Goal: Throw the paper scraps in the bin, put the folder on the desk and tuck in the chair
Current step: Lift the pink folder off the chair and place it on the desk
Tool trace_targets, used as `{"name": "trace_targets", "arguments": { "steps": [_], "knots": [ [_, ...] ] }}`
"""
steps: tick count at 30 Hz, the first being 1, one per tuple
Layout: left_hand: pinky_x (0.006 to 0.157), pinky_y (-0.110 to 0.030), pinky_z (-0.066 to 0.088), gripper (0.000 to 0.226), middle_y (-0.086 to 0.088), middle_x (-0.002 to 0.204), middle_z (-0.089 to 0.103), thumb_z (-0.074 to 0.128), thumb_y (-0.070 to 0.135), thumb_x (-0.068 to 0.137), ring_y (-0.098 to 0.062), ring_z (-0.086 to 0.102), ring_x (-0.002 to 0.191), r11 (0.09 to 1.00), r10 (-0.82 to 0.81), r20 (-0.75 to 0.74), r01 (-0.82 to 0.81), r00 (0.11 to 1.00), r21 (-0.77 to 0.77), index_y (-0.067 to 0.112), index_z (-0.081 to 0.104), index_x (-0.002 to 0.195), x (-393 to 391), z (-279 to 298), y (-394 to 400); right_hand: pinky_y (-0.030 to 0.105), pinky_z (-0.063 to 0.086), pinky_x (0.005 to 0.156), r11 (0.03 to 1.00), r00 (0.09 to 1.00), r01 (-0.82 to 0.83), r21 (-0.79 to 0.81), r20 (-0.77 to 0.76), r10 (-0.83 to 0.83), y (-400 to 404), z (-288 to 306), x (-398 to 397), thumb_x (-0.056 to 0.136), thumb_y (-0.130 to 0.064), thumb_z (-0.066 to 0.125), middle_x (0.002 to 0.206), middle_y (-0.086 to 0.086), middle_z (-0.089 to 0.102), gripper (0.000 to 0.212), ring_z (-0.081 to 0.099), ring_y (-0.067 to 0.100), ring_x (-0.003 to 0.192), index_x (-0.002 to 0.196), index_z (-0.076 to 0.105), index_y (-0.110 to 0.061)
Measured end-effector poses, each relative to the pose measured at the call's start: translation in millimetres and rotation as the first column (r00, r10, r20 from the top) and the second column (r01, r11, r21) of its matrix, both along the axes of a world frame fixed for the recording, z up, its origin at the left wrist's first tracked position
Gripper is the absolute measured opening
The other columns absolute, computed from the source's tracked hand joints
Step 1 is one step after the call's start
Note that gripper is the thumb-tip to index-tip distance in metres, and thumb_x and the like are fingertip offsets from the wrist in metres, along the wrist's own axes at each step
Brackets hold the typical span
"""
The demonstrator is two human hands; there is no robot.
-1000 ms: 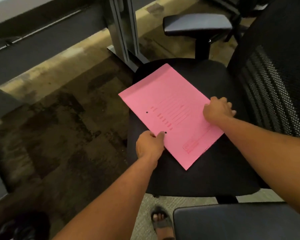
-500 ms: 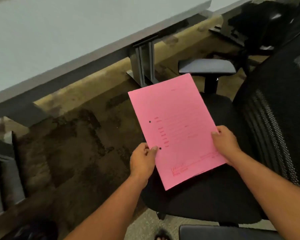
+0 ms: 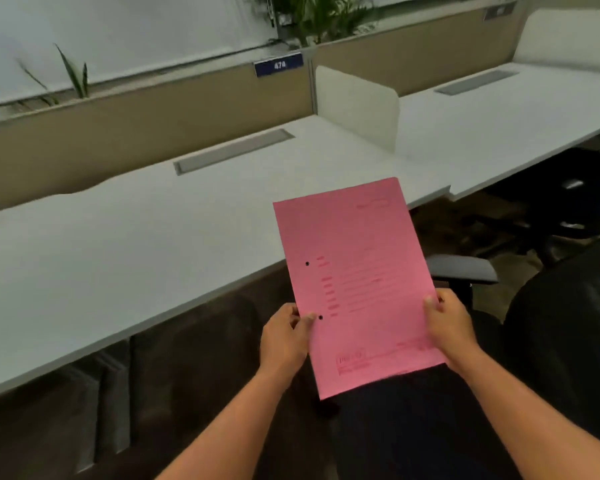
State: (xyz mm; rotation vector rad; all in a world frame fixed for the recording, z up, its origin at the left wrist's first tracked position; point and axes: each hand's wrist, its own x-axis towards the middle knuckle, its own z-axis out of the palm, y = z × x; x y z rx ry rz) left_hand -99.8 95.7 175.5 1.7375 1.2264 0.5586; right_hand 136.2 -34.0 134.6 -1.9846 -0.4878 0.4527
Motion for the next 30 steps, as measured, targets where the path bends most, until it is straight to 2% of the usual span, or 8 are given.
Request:
{"name": "trace_targets", "arguments": {
  "steps": [7,12,15,17,20,26,30],
  "knots": [
    [0.076,-0.035,0.058,0.012,0.012,0.093,0.069,0.053,0.043,0.095,-0.006,0.067,0.083,0.992,0.044,-0.007,-0.043,0.999,0.122,0.033,0.059,0.097,-48,73,41,0.032,0.044,0.059,0.994,0.994,-0.087,0.069,0.074,0.082,67,75,-32,0.095,-0.026,0.042,0.09,-0.002,0.059,0.012,0.056,0.013,0.078,0.1,0.053,-0.024],
    [0.071,-0.029,0.055,0.012,0.011,0.091,0.067,0.052,0.041,0.096,-0.005,0.065,0.08,0.98,0.11,0.0,-0.108,0.994,0.166,0.03,0.057,0.096,-88,108,78,0.025,0.036,0.054,0.986,0.984,-0.142,0.088,0.121,0.131,119,112,-68,0.096,-0.023,0.043,0.086,-0.001,0.058,0.012,0.052,0.007,0.073,0.097,0.054,-0.019],
    [0.072,-0.03,0.055,0.013,0.01,0.092,0.066,0.052,0.04,0.096,-0.007,0.065,0.081,0.975,0.134,-0.014,-0.129,0.991,0.182,0.029,0.057,0.096,-116,124,103,0.027,0.042,0.056,0.978,0.98,-0.184,0.102,0.088,0.176,148,126,-95,0.097,-0.025,0.042,0.091,0.001,0.059,0.014,0.056,0.014,0.078,0.102,0.053,-0.02],
    [0.075,-0.035,0.058,0.013,0.009,0.09,0.067,0.051,0.037,0.097,-0.009,0.066,0.081,0.976,0.133,-0.015,-0.128,0.991,0.176,0.028,0.057,0.091,-135,135,125,0.033,0.048,0.062,0.975,0.979,-0.198,0.101,0.079,0.19,170,135,-115,0.097,-0.027,0.04,0.093,0.001,0.059,0.015,0.059,0.019,0.082,0.105,0.052,-0.02],
    [0.077,-0.041,0.059,0.019,0.006,0.087,0.068,0.048,0.034,0.098,-0.013,0.066,0.08,0.975,0.132,-0.04,-0.123,0.99,0.187,0.024,0.06,0.088,-157,150,157,0.036,0.05,0.066,0.975,0.977,-0.2,0.096,0.094,0.191,199,146,-139,0.098,-0.029,0.039,0.094,0.001,0.059,0.017,0.058,0.018,0.084,0.104,0.052,-0.02],
    [0.078,-0.045,0.059,0.02,0.004,0.087,0.069,0.048,0.03,0.098,-0.016,0.067,0.08,0.965,0.178,-0.023,-0.17,0.984,0.197,0.022,0.062,0.087,-202,171,217,0.027,0.044,0.056,0.967,0.97,-0.229,0.109,0.113,0.216,262,165,-184,0.098,-0.03,0.039,0.093,-0.001,0.059,0.016,0.059,0.015,0.081,0.103,0.051,-0.021],
    [0.078,-0.048,0.058,0.023,0.0,0.084,0.071,0.049,0.029,0.097,-0.023,0.068,0.08,0.965,0.216,-0.005,-0.213,0.976,0.156,0.017,0.065,0.085,-225,168,250,0.026,0.042,0.053,0.959,0.959,-0.268,0.09,0.116,0.257,298,171,-204,0.099,-0.027,0.038,0.091,0.002,0.061,0.018,0.06,0.017,0.077,0.103,0.052,-0.018]
  ]
}}
